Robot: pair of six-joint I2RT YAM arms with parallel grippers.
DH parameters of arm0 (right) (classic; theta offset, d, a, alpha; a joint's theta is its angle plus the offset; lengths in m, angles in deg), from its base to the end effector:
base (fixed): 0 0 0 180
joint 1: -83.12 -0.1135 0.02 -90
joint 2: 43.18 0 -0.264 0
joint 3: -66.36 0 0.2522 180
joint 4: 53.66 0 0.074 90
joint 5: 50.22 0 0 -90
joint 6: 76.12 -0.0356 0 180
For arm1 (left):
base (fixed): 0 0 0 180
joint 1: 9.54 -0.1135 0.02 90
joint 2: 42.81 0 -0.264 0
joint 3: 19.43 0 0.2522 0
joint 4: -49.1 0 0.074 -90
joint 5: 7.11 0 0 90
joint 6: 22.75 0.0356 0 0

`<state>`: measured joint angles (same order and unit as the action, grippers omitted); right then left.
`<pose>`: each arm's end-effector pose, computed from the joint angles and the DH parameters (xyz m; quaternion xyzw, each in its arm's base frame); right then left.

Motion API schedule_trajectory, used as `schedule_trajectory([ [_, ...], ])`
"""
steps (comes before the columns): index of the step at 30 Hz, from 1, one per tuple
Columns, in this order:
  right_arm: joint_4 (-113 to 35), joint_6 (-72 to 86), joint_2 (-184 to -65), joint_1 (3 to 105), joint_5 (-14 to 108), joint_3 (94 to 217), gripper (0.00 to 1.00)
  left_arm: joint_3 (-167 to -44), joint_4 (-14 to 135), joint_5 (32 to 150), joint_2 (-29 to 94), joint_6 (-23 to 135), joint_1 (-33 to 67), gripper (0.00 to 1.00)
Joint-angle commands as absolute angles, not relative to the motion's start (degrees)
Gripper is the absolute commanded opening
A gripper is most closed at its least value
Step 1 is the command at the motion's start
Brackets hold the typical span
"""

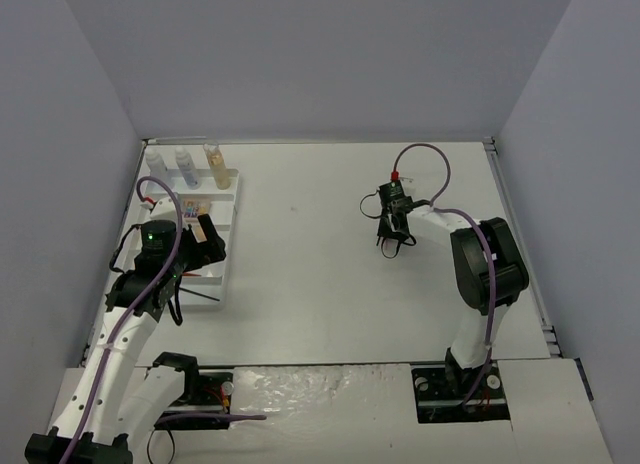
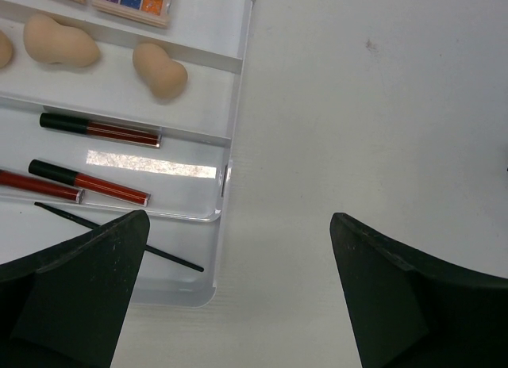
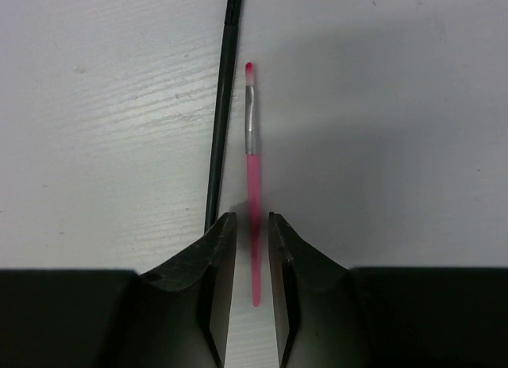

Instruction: Organize the makeup

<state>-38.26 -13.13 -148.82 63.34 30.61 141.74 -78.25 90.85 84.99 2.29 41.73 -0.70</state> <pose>0.3645 0.1250 0.1626 0.0883 0.9194 0.0814 0.3746 0.1731 -0.0282 0.3088 -0.1150 0.8495 -0.1670 0.4871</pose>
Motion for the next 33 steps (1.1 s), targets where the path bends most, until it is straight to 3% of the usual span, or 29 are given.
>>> schedule_trajectory([
  [1,-38.6,-14.0,-149.2,64.5,28.0,140.7,0.16,-79.6,86.6,85.5,2.1,42.6,-0.4,0.97],
  [7,-38.7,-13.9,-147.0,66.7,29.7,137.5,0.0,-79.3,86.4,88.0,2.4,41.3,-0.1,0.97],
  [16,-39.8,-9.0,-131.9,64.6,32.9,133.4,0.0,-80.4,81.9,95.5,3.9,28.0,3.6,0.97],
  [23,-47.9,-4.4,-120.6,52.8,42.7,132.6,0.0,-83.3,72.9,93.2,10.1,18.0,12.3,0.97],
  [33,-61.5,-9.6,-118.3,39.1,50.9,134.4,0.0,-91.8,65.7,86.8,20.9,16.2,24.9,0.82],
])
